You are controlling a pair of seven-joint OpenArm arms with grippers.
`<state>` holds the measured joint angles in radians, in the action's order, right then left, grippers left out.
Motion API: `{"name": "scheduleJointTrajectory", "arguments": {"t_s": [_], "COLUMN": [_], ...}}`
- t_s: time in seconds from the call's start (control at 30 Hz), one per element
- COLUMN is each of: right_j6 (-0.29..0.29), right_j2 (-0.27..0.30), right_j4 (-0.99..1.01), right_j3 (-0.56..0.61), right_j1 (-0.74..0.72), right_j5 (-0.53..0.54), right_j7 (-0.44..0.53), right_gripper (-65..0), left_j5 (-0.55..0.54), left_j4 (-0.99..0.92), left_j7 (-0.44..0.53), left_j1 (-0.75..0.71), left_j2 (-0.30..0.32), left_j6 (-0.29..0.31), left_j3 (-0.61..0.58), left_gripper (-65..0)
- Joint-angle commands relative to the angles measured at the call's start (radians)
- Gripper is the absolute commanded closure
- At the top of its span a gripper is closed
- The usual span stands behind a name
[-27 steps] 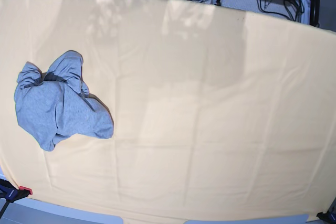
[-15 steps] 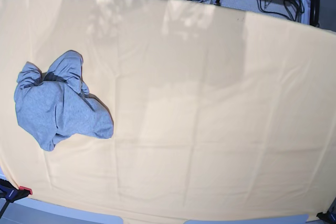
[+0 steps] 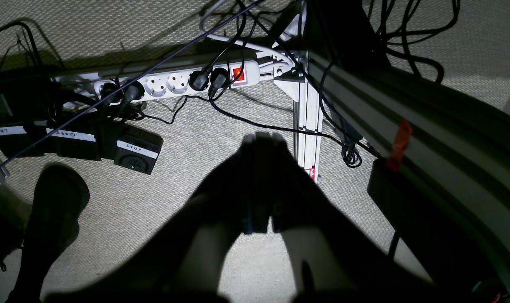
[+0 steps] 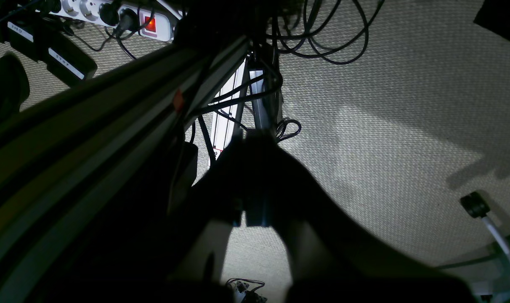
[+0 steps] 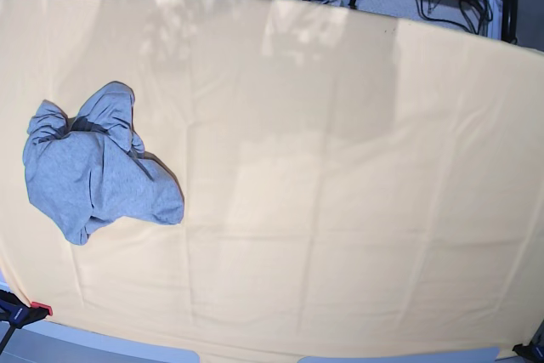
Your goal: Layout the t-shirt on the table in an organized manner, then fold the t-shirt properly
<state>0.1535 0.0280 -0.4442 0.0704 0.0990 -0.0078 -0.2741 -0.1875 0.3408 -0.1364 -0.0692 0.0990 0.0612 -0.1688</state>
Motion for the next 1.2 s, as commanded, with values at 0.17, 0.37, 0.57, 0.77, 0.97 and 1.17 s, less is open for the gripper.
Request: {"name": "scheduleJointTrajectory", "arguments": {"t_s": [0.17,0.37,0.57,0.77,0.97,1.17], "right_j6": [0.008,0.157,0.328,0.337,0.338,0.297], "right_j2": [0.008,0.050,0.108,0.159,0.215,0.299], "right_j4": [-0.008,-0.011,-0.124,-0.409,-0.801,-1.241], "right_j3": [0.001,0.001,0.001,0.001,0.001,0.000], "right_j1": [0.003,0.056,0.169,0.365,0.614,0.890], "right_j5": [0.003,0.007,0.107,0.352,0.449,0.449], "right_j7": [0.000,0.003,-0.201,-0.453,-0.611,-0.625], "right_gripper": [0.0,0.0,0.0,0.0,0.0,0.0], "left_j5": [0.003,0.063,-0.077,-0.178,-0.207,-0.207], "left_j4": [0.031,0.171,0.410,0.739,1.104,1.471], "left_j7": [-0.061,-0.098,-0.263,-0.340,-0.466,-0.562], "left_j1": [-0.006,-0.107,-0.269,-0.468,-0.658,-0.833], "left_j2": [0.009,0.070,0.155,0.274,0.394,0.510], "left_j6": [0.006,0.097,0.178,0.201,0.201,0.201], "left_j3": [0.002,0.002,0.002,0.002,0.002,0.055], "left_gripper": [0.0,0.0,0.0,0.0,0.0,0.0]}}
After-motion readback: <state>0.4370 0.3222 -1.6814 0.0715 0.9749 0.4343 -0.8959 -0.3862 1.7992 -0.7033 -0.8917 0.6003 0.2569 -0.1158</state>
